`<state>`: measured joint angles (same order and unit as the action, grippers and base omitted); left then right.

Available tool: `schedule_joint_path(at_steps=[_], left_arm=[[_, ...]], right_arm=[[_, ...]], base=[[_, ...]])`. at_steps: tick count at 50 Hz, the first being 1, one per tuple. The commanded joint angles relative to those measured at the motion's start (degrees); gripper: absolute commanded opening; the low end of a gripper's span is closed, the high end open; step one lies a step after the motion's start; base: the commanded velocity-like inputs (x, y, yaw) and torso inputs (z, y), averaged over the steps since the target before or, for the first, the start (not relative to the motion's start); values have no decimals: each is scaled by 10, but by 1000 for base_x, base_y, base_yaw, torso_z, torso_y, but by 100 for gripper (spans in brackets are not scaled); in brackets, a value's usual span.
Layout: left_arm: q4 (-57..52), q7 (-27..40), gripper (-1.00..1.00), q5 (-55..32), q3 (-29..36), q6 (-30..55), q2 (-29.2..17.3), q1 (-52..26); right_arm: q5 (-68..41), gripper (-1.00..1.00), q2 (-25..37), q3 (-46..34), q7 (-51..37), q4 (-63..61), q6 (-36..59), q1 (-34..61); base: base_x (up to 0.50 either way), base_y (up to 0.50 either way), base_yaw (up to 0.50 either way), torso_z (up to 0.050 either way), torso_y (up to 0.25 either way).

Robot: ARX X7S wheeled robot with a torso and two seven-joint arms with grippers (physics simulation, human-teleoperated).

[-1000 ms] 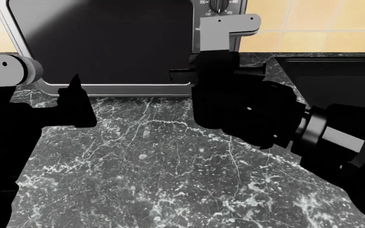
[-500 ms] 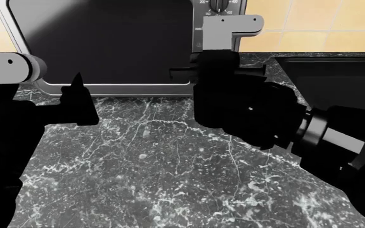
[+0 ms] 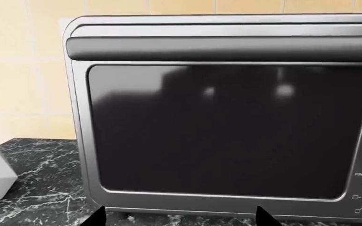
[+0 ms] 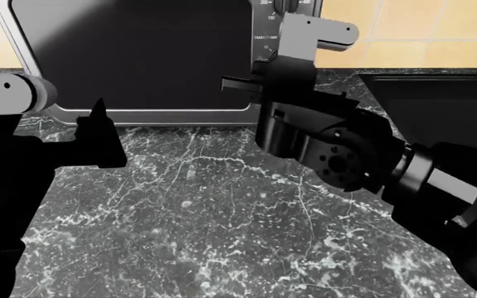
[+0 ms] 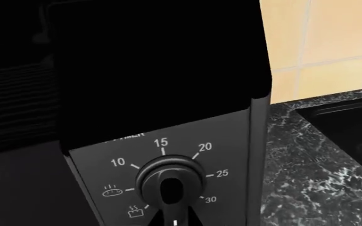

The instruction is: Turn on the toaster oven by setting the timer.

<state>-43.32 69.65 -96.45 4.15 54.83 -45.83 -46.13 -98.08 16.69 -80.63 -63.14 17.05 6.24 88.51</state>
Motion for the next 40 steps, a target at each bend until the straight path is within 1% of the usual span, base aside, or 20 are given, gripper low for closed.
schedule_joint_path(at_steps=[1,9,21,40], left_arm=[[-20,6,100,-14,-15,-11,-15,22],[-27,7,100,-18,-21,-16,-20,32],[-14,4,100,-7,-5,-11,-11,16],[-14,5,100,-9,-1,-15,-13,15]], right_arm=[[8,-100,6,27,27,9,-18,-4],[-8,-100,7,45,40,14,-31,-11],[-26,-100,10,68,51,8,-47,-22],[-66,-100,13,110,79,14,-72,-42]], base=[[0,0,3,0,0],[6,0,3,0,0],[9,1,4,0,0],[10,2,5,0,0]])
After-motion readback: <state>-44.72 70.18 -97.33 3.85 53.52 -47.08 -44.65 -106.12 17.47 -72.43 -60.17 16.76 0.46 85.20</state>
